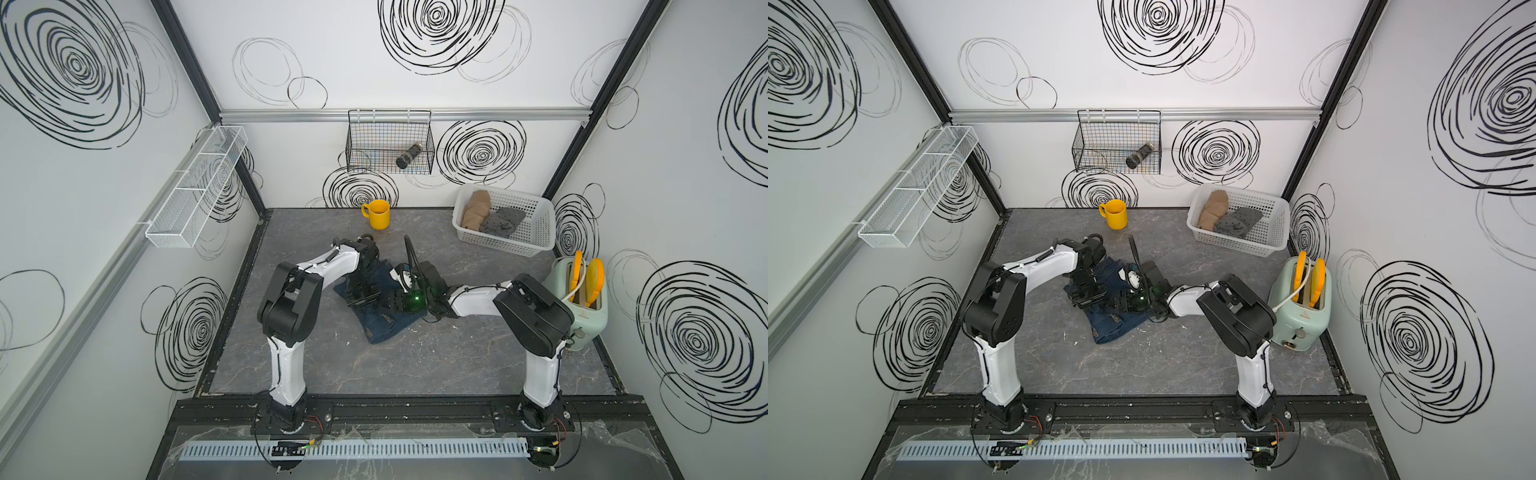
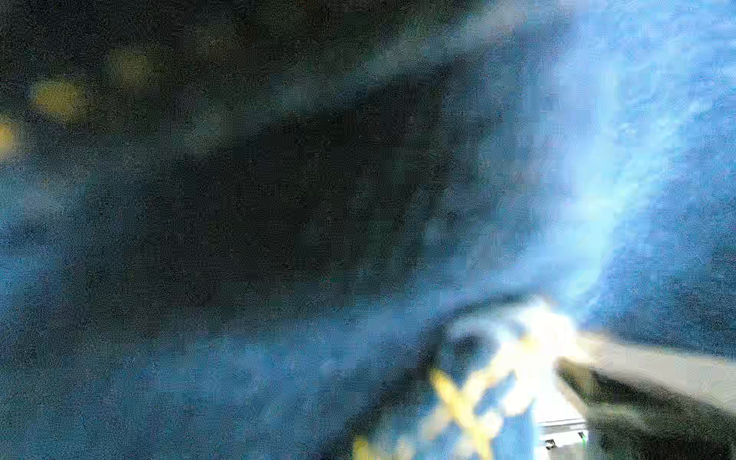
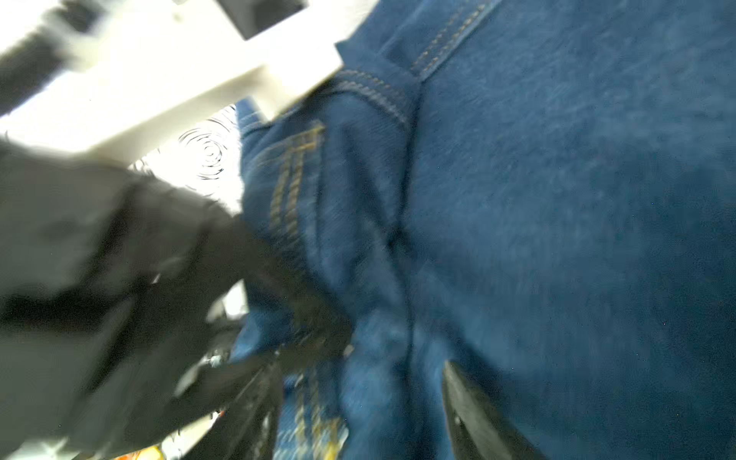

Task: Roll up the skirts
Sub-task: Roll the skirt at the center of the board.

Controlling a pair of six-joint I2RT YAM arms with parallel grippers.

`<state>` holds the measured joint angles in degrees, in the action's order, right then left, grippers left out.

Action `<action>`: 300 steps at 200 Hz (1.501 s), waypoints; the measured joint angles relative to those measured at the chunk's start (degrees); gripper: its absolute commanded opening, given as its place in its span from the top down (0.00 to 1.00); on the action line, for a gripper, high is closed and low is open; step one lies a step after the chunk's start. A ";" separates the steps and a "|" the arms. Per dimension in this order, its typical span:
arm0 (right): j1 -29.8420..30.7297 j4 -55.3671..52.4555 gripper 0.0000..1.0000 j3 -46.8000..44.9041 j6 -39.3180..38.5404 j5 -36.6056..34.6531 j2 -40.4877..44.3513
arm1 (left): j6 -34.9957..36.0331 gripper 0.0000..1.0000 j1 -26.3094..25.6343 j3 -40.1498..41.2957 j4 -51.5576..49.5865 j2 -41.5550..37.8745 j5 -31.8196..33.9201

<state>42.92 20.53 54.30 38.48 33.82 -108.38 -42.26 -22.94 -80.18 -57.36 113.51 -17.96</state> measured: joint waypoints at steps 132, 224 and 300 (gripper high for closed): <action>23.23 5.55 0.08 -13.70 -24.33 -43.74 14.10 | 0.02 1.00 -0.22 -1.38 2.01 0.81 -0.44; 26.08 0.72 0.16 -5.03 -28.85 -58.34 3.32 | 0.02 1.00 -0.92 -2.78 1.49 1.90 -0.11; 24.92 -2.58 0.98 -2.12 -26.43 -57.64 2.36 | 0.83 0.73 -0.96 -3.80 2.62 2.16 -0.02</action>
<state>67.83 17.96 52.18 12.05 -23.81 -106.02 -41.43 -23.90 -83.99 -54.74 115.68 -17.98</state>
